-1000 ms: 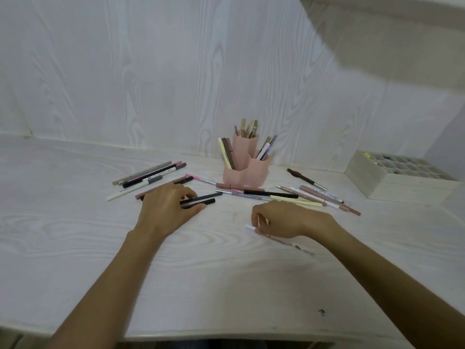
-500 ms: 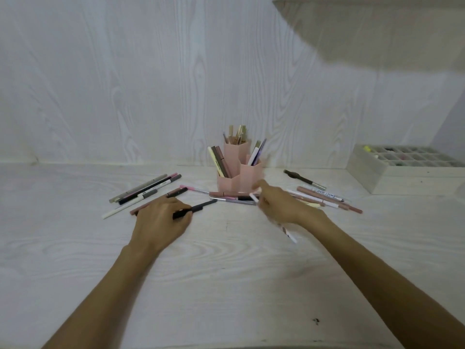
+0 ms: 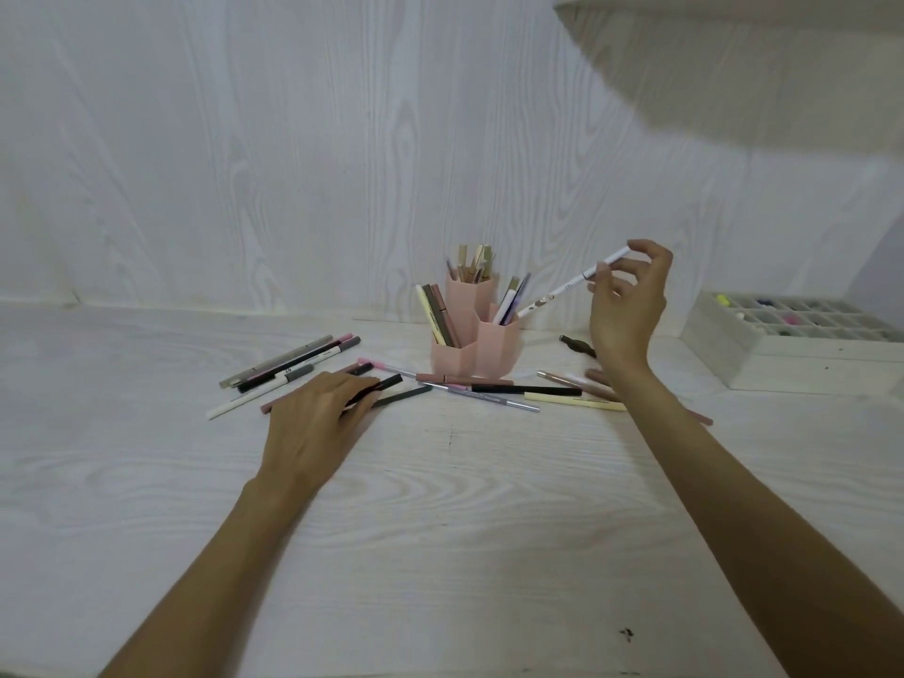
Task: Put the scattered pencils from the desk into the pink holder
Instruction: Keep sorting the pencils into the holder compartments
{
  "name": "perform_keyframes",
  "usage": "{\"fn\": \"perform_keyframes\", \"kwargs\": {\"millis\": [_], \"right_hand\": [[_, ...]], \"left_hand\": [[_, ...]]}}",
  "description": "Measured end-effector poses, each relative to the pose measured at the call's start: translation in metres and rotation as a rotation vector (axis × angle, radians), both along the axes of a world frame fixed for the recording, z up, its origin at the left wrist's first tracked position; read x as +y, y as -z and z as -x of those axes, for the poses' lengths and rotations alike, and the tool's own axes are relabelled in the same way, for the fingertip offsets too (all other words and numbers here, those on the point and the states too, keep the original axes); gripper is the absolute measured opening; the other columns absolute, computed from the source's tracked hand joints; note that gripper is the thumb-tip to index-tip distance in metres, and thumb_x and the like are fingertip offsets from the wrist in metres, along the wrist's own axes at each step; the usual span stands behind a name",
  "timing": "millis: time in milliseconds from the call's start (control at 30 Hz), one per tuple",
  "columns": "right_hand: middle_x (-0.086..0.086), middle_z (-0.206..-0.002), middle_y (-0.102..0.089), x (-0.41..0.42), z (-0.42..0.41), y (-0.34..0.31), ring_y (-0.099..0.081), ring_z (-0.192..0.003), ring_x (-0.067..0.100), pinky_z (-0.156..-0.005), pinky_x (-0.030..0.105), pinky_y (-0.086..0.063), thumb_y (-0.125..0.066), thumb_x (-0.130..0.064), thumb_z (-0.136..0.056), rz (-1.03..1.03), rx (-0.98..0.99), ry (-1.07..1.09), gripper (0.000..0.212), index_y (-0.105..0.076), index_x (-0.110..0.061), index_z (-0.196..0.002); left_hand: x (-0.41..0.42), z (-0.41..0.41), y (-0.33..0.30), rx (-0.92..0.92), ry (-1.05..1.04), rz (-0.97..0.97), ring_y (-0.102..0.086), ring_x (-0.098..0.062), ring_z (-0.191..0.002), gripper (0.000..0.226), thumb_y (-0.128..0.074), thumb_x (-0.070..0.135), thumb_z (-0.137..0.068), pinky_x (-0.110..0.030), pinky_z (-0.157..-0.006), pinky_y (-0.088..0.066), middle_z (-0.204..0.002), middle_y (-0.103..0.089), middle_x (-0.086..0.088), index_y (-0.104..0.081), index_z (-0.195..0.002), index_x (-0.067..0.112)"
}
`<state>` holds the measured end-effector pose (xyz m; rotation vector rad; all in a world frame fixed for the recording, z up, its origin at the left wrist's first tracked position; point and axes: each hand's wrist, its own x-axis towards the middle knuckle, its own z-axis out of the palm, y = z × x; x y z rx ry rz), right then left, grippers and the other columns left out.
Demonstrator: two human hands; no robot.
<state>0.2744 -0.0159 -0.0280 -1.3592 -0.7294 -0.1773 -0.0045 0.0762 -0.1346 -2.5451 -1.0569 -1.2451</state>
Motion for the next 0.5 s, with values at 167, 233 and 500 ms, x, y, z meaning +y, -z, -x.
{"fn": "perform_keyframes", "kwargs": {"millis": [167,233,500], "right_hand": [[0.008,-0.1,-0.063,0.025,0.011,0.005,-0.065,-0.087,0.022,-0.076,0.028,-0.054,-0.055,-0.008,-0.091,0.099,-0.128,0.007,0.029,-0.045,-0.012,-0.118],[0.006,-0.096,-0.065,0.029,0.016,0.011,-0.066,-0.083,0.02,-0.072,0.023,-0.05,-0.058,-0.01,-0.09,0.217,-0.247,-0.044,0.029,-0.049,-0.012,-0.118],[-0.001,-0.107,-0.066,0.035,0.02,0.032,-0.062,-0.084,0.015,-0.074,0.027,-0.042,-0.042,-0.021,-0.097,0.495,-0.379,0.115,0.03,-0.055,-0.022,-0.124]], "left_hand": [[0.001,0.002,-0.001,-0.156,-0.064,-0.095,-0.057,-0.003,-0.086,0.017,-0.056,0.033,-0.092,-0.012,-0.054,-0.024,-0.086,-0.07,0.015,-0.07,-0.102,0.028],[0.003,0.002,0.001,-0.188,-0.076,-0.109,-0.057,-0.003,-0.089,0.012,-0.062,0.031,-0.091,-0.013,-0.058,-0.028,-0.087,-0.071,0.015,-0.069,-0.1,0.028],[0.003,0.002,-0.001,-0.256,-0.077,-0.029,-0.066,-0.007,-0.083,0.017,-0.066,0.028,-0.087,-0.013,-0.057,-0.036,-0.089,-0.071,0.012,-0.069,-0.104,0.028]]}}
